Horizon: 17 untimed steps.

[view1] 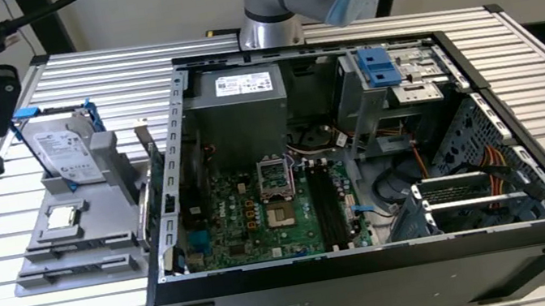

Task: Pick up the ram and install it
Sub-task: 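Pick up the ram and move it above insertion slot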

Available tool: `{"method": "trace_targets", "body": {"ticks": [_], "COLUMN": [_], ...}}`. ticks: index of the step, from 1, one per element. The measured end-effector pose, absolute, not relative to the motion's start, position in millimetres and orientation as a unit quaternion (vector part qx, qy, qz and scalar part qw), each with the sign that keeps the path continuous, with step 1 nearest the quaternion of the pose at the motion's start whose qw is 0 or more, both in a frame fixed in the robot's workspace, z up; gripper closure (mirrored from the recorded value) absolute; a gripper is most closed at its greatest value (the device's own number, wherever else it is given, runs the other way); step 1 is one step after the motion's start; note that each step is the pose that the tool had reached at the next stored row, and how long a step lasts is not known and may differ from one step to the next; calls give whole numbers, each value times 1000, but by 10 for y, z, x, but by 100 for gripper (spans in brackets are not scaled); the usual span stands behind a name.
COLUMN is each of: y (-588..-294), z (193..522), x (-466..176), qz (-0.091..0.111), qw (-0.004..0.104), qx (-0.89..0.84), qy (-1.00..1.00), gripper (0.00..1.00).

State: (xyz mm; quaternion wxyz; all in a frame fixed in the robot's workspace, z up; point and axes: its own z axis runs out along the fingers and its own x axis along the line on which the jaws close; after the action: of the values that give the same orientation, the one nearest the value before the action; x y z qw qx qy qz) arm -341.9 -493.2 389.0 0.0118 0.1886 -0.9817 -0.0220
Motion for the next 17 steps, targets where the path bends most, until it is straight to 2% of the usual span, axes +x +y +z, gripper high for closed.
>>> {"method": "trace_targets", "body": {"ticks": [17], "y": [-4925], "z": [3890], "x": [-3420], "qz": [-21], "qw": [13], "qx": [246], "qy": [-969], "gripper": [100]}}
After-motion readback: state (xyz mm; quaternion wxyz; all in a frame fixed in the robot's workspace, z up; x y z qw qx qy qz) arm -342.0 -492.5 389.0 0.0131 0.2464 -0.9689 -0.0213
